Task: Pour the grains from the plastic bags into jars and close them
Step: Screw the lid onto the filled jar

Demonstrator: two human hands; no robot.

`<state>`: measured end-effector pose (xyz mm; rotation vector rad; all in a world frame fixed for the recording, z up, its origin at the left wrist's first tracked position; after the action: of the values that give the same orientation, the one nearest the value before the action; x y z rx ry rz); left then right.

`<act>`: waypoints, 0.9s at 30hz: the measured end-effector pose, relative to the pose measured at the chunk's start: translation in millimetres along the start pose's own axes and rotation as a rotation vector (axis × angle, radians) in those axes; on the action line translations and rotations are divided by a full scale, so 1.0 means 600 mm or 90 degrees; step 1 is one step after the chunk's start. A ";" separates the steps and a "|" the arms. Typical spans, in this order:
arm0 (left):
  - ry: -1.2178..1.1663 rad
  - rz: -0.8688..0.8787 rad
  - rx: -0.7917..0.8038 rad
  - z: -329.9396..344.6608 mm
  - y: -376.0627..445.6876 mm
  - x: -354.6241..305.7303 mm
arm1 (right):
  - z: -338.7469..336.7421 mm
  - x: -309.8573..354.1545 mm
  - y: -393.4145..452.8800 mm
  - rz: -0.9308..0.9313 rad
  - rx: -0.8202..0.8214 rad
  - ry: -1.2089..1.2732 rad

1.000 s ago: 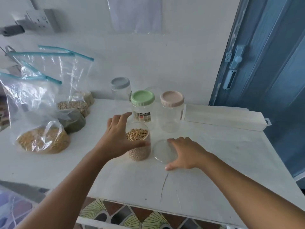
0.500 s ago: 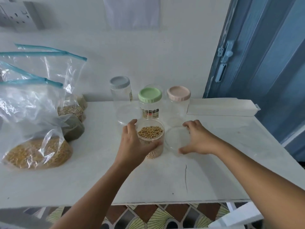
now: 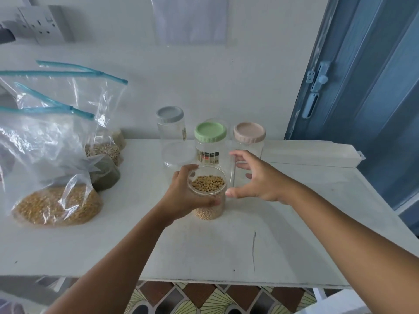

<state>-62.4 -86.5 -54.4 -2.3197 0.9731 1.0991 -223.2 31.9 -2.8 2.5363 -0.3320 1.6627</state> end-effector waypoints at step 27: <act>-0.052 0.022 0.040 0.014 0.012 0.016 | 0.085 0.098 0.095 -0.070 0.208 -0.396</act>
<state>-67.5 -90.5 -67.2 -2.1990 1.0056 1.1502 -168.1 -41.4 27.7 3.2029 0.0540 0.9117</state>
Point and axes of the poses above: each hand's wrist, its own y-axis towards the middle knuckle, its own z-axis out of the palm, x = y × z, the point moved 9 cm from there along y, towards the middle knuckle, and after that the axes turned 11 degrees about y, right-handed, at the moved point
